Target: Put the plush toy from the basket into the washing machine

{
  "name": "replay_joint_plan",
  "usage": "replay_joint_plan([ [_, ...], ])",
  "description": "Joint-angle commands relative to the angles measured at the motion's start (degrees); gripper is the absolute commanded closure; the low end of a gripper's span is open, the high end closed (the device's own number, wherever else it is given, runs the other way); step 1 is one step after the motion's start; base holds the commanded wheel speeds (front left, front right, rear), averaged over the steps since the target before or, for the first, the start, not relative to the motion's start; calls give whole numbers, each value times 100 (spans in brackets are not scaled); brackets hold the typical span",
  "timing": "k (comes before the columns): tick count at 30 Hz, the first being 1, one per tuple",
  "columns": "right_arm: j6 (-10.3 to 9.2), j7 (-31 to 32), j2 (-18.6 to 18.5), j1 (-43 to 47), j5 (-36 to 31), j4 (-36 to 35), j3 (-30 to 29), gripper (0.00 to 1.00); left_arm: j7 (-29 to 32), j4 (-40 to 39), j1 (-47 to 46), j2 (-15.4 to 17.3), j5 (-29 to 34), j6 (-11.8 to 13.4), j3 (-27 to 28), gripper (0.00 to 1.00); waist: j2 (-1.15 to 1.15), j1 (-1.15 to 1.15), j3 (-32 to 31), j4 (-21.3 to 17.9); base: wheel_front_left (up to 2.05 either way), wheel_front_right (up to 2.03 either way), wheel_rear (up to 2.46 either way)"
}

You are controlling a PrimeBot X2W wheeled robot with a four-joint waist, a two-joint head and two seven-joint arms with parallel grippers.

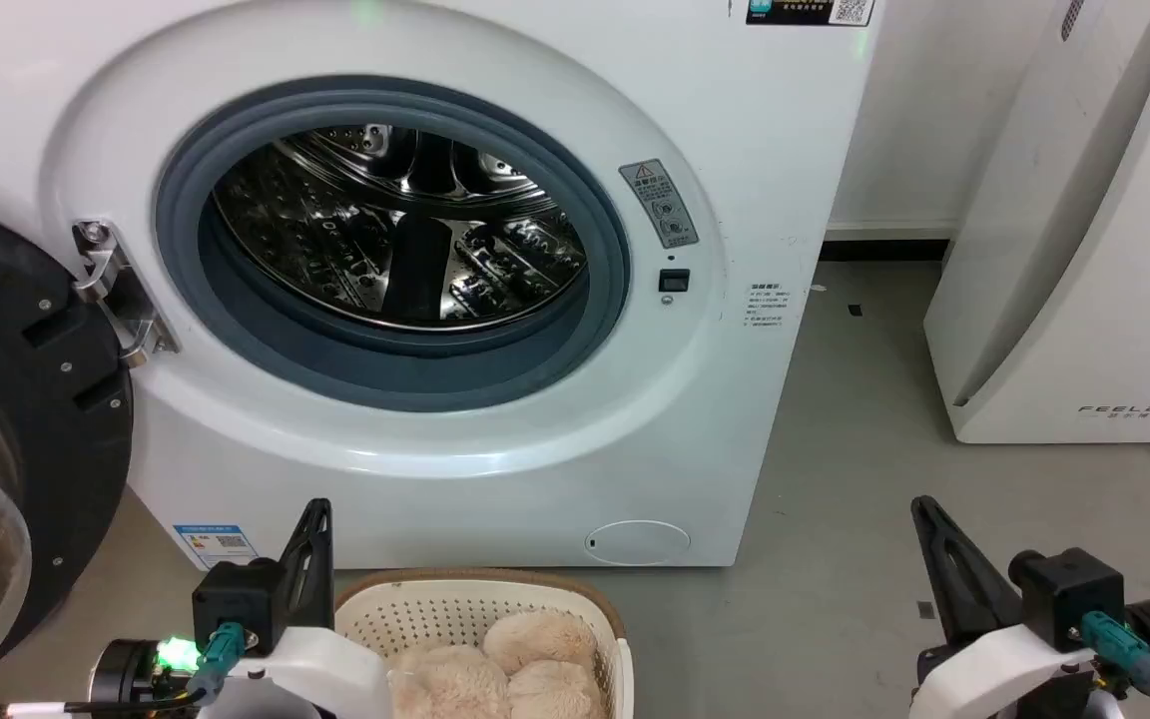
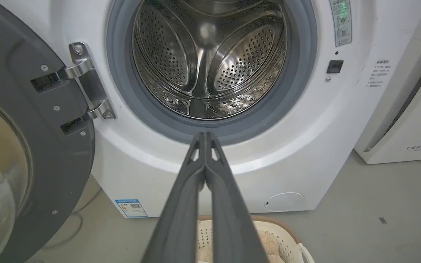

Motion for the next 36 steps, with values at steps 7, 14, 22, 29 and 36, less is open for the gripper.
replay_joint_plan([
  [7,-4,8,3,-80,-44,-25,-17,100,2,-18,-87,0,16,-31,23,100,0,0,0,0,0,0,0],
  [14,-4,8,3,-80,-44,-25,-17,100,2,-18,-87,0,16,-31,23,100,0,0,0,0,0,0,0],
  [22,-4,8,3,-80,-44,-25,-17,100,2,-18,-87,0,16,-31,23,100,0,0,0,0,0,0,0],
  [29,1,-1,0,3,5,5,8,0,-1,4,5,0,-1,4,-14,0,0,0,0,0,0,0,0],
  [36,1,-85,0,-5,78,39,31,0,-85,63,9,0,-54,26,-54,0,0,0,22,-8,0,0,0],
])
